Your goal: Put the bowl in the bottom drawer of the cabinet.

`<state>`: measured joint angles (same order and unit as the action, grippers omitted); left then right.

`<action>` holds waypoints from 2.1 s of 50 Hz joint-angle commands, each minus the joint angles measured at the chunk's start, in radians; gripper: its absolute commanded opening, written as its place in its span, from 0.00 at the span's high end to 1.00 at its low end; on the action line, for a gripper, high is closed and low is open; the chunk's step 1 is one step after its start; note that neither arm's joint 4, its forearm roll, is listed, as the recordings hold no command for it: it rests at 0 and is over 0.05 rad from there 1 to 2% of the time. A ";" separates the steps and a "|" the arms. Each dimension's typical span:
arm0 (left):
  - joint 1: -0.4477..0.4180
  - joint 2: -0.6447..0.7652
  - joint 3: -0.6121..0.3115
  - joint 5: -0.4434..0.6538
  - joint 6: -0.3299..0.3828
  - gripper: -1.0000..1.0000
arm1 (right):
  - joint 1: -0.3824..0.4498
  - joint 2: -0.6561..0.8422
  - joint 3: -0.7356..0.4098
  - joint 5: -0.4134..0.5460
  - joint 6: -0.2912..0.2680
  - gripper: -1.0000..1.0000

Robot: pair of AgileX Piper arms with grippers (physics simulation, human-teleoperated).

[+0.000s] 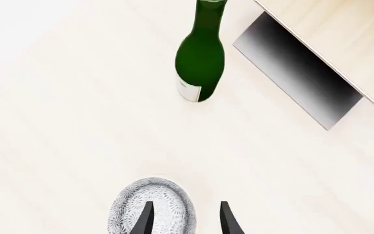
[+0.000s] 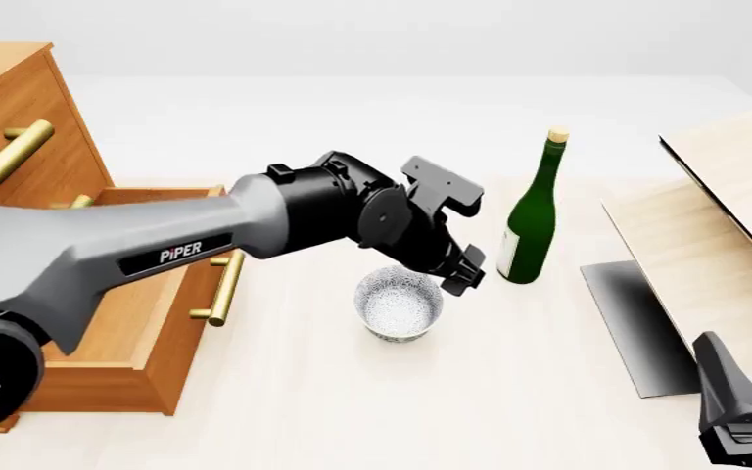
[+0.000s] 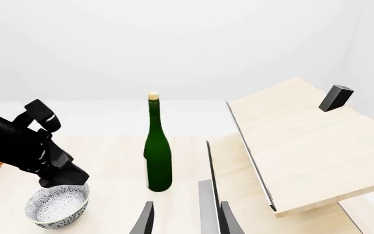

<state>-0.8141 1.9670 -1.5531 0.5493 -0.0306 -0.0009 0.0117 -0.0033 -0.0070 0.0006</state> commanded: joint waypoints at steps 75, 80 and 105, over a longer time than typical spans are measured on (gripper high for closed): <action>-0.018 0.124 0.093 -0.129 -0.129 0.00 | 0.000 0.000 0.000 0.000 0.000 0.00; -0.017 0.126 0.100 -0.136 -0.132 0.00 | 0.000 0.000 0.000 0.000 0.000 0.00; -0.015 0.151 0.119 -0.159 -0.146 0.00 | 0.000 0.000 0.000 0.000 0.000 0.00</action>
<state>-0.8281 2.1078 -1.4413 0.4017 -0.1687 -0.0009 0.0117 -0.0033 -0.0070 0.0006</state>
